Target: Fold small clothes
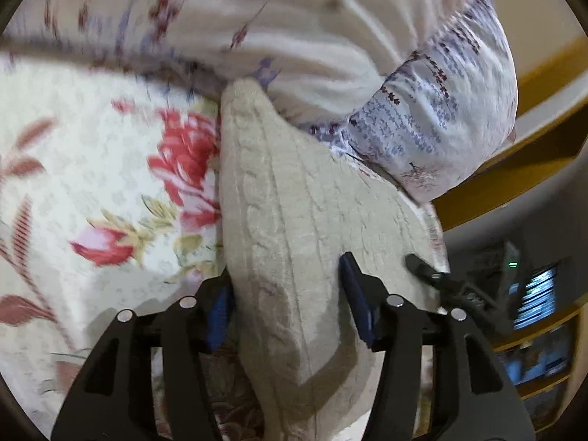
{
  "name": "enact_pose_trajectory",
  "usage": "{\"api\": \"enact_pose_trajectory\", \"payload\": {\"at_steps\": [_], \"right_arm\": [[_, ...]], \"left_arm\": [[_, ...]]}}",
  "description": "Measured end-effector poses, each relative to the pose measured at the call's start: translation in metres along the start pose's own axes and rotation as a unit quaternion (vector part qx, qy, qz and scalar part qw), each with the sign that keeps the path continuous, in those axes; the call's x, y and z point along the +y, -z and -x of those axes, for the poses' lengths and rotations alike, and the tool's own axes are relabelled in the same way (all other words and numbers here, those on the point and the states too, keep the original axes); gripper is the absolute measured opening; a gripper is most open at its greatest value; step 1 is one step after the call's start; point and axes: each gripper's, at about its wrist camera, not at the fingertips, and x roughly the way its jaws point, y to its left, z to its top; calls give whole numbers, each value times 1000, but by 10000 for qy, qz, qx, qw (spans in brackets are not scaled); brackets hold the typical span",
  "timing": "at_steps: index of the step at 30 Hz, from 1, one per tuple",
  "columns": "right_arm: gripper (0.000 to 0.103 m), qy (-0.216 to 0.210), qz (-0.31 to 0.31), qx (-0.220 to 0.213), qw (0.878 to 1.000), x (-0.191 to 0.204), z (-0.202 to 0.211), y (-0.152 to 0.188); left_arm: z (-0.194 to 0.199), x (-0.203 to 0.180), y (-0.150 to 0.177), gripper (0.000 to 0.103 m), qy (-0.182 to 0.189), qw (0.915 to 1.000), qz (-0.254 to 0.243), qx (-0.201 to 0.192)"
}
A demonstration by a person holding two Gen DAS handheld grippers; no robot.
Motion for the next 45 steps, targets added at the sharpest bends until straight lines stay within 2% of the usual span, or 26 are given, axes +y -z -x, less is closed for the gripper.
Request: {"api": "enact_pose_trajectory", "payload": {"at_steps": [2,5,8,10,12,15,16,18,22,25,28,29,32,34,37,39,43,44,45], "right_arm": [[44,281,231,-525,9980,5,28,6],[44,413,763,-963,9916,24,50,12],[44,359,1454,-849,9851,50,50,20],[44,412,1776,-668,9810,62,39,28],[44,483,1925,-482,9789,67,27,32],[43,919,1935,-103,9767,56,2,36],[43,916,1944,-153,9765,53,0,37],[43,897,1929,-159,9770,49,-1,36],[43,1081,1937,-186,9749,47,-8,29],[43,1220,2073,-309,9701,55,-9,34],[43,1226,2193,-540,9664,64,11,50],[43,1246,2284,-602,9637,66,18,56],[44,1347,2445,-670,9579,68,35,77],[44,1484,2426,-589,9569,63,37,85],[44,1822,2390,-430,9528,56,27,92],[44,1925,2376,-435,9511,56,22,94],[47,2043,2341,-429,9495,60,19,92],[49,2006,2300,-468,9511,60,23,93],[59,1900,2223,-545,9547,61,30,94]], "left_arm": [[16,-11,5,60,-371,9979,-322,-419],[38,-32,12,64,-605,9891,-931,-964],[52,-66,29,71,-538,9757,-1715,-1252],[51,-77,39,72,-454,9714,-2004,-1187],[43,-82,44,72,-398,9710,-2130,-1006],[17,-84,47,72,-486,9729,-2175,-621],[8,-82,48,71,-600,9721,-2206,-526],[1,-82,51,67,-771,9698,-2257,-504],[-7,-82,46,67,-867,9704,-2206,-457],[-10,-85,48,67,-1034,9658,-2308,-575],[15,-91,64,67,-1194,9577,-2468,-871],[21,-91,67,70,-1244,9548,-2529,-951],[38,-89,84,75,-1798,9355,-2792,-1209],[36,-84,92,75,-2157,9264,-2875,-1123],[25,-74,99,75,-2474,9197,-2913,-895],[16,-68,99,76,-2541,9218,-2835,-734],[17,-66,95,76,-2528,9263,-2701,-710],[19,-66,95,78,-2495,9279,-2674,-725],[22,-66,95,80,-2437,9309,-2617,-742]]}}
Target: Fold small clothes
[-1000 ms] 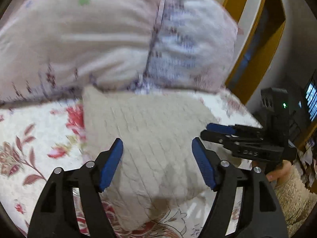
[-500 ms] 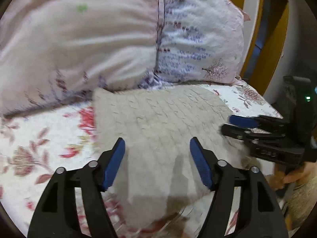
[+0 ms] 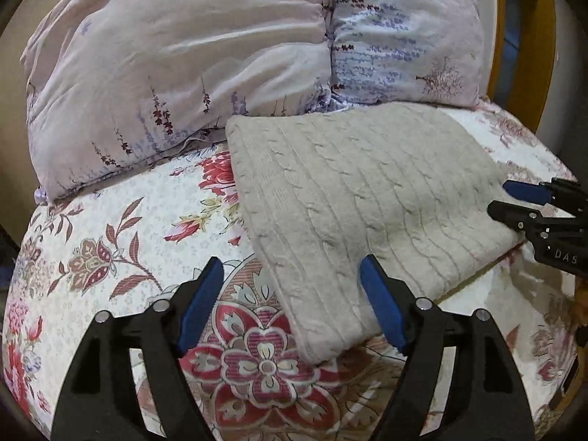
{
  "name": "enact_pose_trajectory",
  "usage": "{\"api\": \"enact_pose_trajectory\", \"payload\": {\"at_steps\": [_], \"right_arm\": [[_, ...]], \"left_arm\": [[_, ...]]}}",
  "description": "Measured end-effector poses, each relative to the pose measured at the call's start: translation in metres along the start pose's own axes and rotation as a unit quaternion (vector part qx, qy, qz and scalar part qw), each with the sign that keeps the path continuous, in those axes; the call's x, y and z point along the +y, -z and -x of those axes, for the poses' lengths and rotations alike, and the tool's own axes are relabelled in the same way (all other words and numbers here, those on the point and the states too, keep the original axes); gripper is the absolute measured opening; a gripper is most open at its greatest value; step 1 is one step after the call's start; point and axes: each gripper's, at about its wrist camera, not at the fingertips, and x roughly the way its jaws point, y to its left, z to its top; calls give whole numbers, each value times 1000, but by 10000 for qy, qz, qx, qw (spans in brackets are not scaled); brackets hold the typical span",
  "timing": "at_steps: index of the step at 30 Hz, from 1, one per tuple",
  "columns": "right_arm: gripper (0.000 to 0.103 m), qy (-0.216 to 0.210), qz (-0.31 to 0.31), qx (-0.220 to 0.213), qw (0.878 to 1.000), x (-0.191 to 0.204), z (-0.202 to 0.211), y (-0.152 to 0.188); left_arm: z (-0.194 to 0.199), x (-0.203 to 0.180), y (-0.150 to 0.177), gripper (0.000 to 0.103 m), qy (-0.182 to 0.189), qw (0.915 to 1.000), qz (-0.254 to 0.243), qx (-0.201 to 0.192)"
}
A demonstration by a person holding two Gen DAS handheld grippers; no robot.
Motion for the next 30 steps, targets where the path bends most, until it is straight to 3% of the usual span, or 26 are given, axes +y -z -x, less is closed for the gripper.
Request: {"api": "enact_pose_trajectory", "payload": {"at_steps": [1,3,7,10,18,25,30], "right_arm": [[78,-44,-96,-67,9999,-1,6,1],[89,-50,-191,-198,9996,-2,15,2],[94,-111,-291,-376,9988,-4,29,6],[95,-160,-437,-360,9983,-5,32,10],[102,604,-450,-330,9966,4,38,21],[102,325,-465,50,9984,13,24,29],[102,420,-361,165,9983,22,19,31]], "left_arm": [[4,3,1,85,108,9999,122,-25],[12,8,4,94,300,9989,357,-102],[24,18,13,101,575,9938,937,-189],[28,17,18,101,480,9926,1113,-119],[29,0,29,101,127,9960,875,129],[18,-5,35,101,7,9960,794,406],[13,-9,36,101,-133,9960,699,537]]}}
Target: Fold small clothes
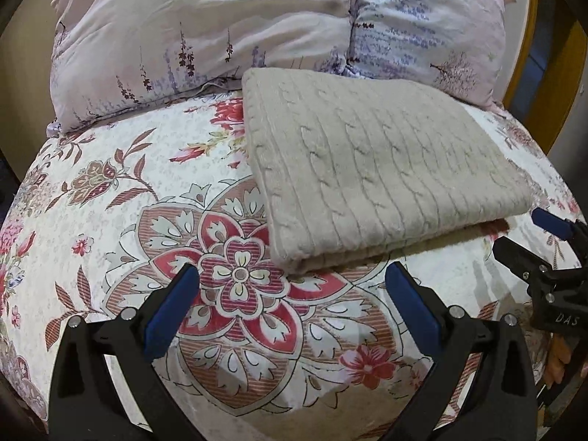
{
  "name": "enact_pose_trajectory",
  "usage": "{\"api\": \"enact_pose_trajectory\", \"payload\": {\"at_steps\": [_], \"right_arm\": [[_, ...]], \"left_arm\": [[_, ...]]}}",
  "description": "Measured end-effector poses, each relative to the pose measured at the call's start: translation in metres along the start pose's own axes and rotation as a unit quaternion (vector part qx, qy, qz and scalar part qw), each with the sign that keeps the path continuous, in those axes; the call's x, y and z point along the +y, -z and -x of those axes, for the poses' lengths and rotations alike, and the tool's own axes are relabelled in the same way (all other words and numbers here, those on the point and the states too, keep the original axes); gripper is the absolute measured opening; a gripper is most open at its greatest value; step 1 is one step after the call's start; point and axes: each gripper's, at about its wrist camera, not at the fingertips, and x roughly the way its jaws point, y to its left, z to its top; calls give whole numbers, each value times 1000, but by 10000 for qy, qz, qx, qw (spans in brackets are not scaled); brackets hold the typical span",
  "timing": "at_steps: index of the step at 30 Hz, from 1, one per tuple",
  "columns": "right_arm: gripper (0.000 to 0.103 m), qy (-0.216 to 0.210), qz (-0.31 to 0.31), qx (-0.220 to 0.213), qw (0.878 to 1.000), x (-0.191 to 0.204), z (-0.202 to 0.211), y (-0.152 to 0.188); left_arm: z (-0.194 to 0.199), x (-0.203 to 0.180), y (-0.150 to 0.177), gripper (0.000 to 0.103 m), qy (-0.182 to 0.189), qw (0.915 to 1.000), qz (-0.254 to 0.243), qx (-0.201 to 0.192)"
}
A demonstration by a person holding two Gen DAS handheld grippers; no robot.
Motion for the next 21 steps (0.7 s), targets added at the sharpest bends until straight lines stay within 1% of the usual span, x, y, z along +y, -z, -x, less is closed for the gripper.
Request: {"api": "enact_pose_trajectory", "payload": {"at_steps": [12,16,21], "right_arm": [[102,81,-13,426,9991,1,-15,0],[102,97,-28,562,9984,1,-19,0],[102,43,-90,596,9982,0,-20,0]], "left_arm": [[-11,-4,1,101,-163,9996,-109,224],[-13,-4,1,101,-158,9996,-102,219],[-13,-5,2,101,-155,9997,-82,179]]}}
